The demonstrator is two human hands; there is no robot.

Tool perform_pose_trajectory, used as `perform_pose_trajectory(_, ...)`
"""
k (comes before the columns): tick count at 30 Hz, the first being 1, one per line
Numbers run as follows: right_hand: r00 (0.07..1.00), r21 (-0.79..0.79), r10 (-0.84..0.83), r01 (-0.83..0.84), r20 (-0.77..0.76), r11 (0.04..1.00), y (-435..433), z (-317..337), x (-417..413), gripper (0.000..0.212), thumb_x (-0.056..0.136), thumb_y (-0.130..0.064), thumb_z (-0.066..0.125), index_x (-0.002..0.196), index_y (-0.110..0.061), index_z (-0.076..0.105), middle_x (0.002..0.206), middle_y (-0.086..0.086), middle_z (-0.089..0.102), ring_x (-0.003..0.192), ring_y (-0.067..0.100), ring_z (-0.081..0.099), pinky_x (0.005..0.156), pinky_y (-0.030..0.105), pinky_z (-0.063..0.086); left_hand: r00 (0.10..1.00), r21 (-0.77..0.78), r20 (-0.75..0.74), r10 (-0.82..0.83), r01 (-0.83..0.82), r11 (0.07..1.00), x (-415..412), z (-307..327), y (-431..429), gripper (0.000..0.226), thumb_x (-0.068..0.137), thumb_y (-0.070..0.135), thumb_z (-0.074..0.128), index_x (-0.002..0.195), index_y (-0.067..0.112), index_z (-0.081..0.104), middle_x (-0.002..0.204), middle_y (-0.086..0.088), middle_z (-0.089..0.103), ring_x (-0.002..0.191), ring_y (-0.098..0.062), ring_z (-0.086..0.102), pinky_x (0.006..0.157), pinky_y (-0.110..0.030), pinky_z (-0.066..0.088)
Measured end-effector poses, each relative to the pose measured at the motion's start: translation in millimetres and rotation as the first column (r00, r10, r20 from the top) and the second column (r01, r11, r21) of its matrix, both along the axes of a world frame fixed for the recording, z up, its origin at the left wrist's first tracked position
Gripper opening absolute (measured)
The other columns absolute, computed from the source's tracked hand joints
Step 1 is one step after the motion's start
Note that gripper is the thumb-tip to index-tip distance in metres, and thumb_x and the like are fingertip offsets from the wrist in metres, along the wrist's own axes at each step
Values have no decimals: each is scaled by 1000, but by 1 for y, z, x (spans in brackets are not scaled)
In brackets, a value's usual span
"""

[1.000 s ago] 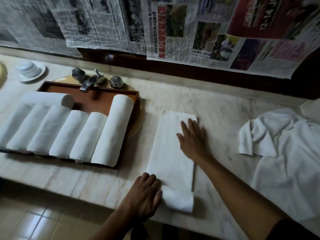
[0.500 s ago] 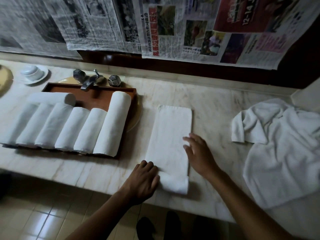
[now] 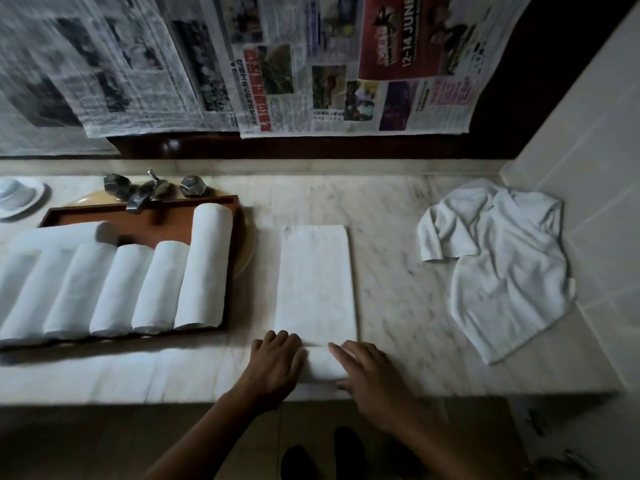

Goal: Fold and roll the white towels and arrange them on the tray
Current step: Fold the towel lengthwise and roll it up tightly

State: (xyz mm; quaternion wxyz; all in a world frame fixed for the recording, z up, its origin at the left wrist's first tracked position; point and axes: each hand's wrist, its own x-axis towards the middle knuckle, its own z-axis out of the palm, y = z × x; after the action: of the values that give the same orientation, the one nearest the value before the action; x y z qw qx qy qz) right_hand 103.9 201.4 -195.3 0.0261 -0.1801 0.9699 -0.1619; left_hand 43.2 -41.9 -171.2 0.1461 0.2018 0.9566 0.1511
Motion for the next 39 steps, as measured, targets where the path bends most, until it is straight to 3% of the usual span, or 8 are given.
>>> perform_pose_trajectory(7, 986, 58, -26, 16, 165, 998, -12, 18, 19, 58, 100, -46, 36, 156, -33, 32, 150, -7, 43, 133, 21, 42, 109, 42, 39, 985, 142, 115, 127, -143, 980, 19, 1, -15, 51, 95, 62, 11, 108, 31, 49, 105, 9, 53, 96, -18, 48, 83, -42, 40)
perform_pose_trajectory(10, 974, 56, -35, 22, 224, 998, -14, 32, 14, 55, 102, -38, 39, 156, -36, 29, 152, -9, 39, 138, 20, 34, 113, 42, 29, 981, 157, -139, 136, -114, 981, 32, 6, -15, 41, 99, 53, 35, 125, 27, 54, 120, 5, 55, 106, -20, 51, 89, -41, 43)
perform_pose_trajectory(14, 964, 53, -64, 52, 259, 997, -17, 38, 11, 53, 103, -36, 37, 155, -38, 29, 153, -11, 37, 141, 18, 30, 116, 41, 25, 926, 80, -353, -135, 174, 982, 61, 6, -6, 50, 93, 38, 53, 136, 13, 57, 137, -9, 59, 124, -31, 57, 107, -46, 34)
perform_pose_trajectory(18, 962, 51, -88, 77, 259, 996, -22, 39, 10, 54, 102, -41, 36, 155, -35, 32, 155, -10, 36, 142, 19, 31, 116, 42, 27, 931, -131, -247, -268, 242, 962, 66, -7, -10, 70, 85, 38, 50, 148, 8, 50, 150, -13, 53, 137, -32, 52, 115, -49, 22)
perform_pose_trajectory(23, 989, 54, -135, 132, 53, 990, -46, 37, 28, 62, 88, -23, 58, 150, -21, 48, 150, 1, 48, 137, 25, 46, 116, 37, 29, 947, -113, -126, -295, 281, 953, 54, -3, -9, 78, 76, 37, 52, 148, 8, 48, 148, -10, 55, 134, -31, 55, 112, -47, 26)
perform_pose_trajectory(27, 992, 107, -96, 88, 78, 990, -52, 26, 33, 78, 80, -18, 52, 157, -17, 38, 162, 6, 38, 151, 29, 32, 121, 44, 15, 943, -57, -114, -311, 307, 950, 34, -4, -14, 88, 72, 47, 57, 151, 12, 40, 149, -6, 54, 133, -28, 56, 116, -47, 39)
perform_pose_trajectory(34, 990, 166, -84, 65, 115, 984, -44, 30, 7, 84, 85, -45, 55, 161, -26, 24, 157, 5, 42, 145, 29, 40, 122, 46, 29, 958, 7, -114, -263, 265, 964, 4, 2, -19, 92, 79, 57, 56, 158, 17, 33, 152, -2, 47, 138, -24, 44, 113, -43, 39)
perform_pose_trajectory(39, 977, 182, -105, 70, 187, 981, -39, 36, -2, 81, 89, -36, 59, 160, -31, 21, 151, 4, 40, 134, 30, 43, 107, 44, 45, 971, 14, -95, -219, 221, 975, 1, -3, -24, 87, 82, 60, 54, 154, 16, 36, 148, -1, 47, 133, -24, 47, 107, -42, 43)
